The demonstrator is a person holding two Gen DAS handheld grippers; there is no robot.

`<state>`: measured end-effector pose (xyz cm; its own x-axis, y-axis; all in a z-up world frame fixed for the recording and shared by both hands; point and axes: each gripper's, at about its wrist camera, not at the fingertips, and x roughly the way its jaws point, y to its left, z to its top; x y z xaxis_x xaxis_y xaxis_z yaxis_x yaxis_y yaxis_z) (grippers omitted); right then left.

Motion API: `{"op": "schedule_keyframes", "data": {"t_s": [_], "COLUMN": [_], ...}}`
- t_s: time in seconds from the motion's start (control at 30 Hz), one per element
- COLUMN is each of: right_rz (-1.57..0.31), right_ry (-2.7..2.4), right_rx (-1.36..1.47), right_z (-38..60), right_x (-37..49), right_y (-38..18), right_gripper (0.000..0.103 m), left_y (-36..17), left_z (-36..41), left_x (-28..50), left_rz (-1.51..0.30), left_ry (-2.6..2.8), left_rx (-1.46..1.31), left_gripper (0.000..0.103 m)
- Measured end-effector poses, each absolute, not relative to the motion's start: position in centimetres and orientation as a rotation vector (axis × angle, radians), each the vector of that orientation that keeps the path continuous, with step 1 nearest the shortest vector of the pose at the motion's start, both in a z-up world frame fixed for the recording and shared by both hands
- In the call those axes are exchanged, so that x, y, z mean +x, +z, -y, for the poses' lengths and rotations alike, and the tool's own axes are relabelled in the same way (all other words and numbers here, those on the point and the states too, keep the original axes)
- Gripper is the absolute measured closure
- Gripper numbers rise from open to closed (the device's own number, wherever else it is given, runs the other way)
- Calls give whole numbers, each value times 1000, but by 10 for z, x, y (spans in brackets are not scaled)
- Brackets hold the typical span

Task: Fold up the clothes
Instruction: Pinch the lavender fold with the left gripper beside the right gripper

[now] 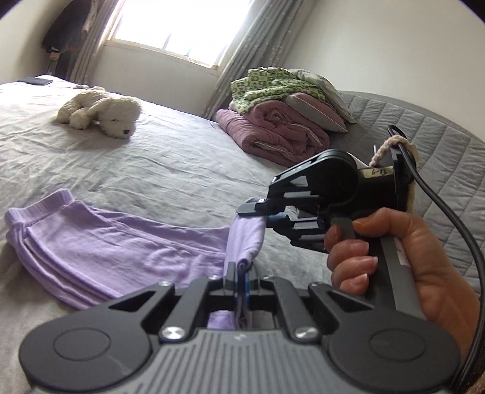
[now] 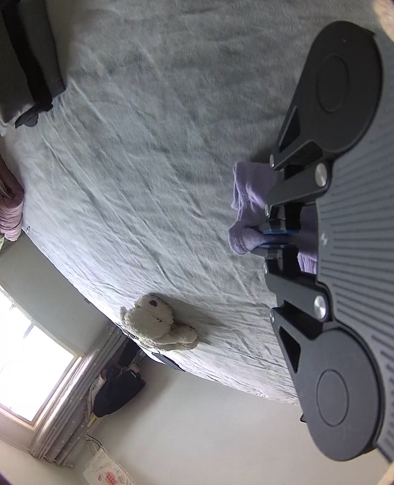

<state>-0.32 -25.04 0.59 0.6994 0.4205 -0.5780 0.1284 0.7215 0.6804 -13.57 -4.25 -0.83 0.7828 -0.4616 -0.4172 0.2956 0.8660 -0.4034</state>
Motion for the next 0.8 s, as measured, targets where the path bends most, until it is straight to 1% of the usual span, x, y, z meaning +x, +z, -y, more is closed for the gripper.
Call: {"op": "schedule_keyframes", "data": {"t_s": [0.37,0.8], "right_rz": [-846,-846], "right_ry": [231,320], "right_rx": [681,594], "right_z": [168,97], "right_x": [30,47], "right_y": [1,-7], "right_gripper": [95,95], "left_y": [-22,-38], "left_z": [-37,-100], "left_x": [-115,-109], "left_rz": [-527,-536], "left_ry": [-311,-205], "left_rx": [-446,-534], "left_gripper": [99,99]}}
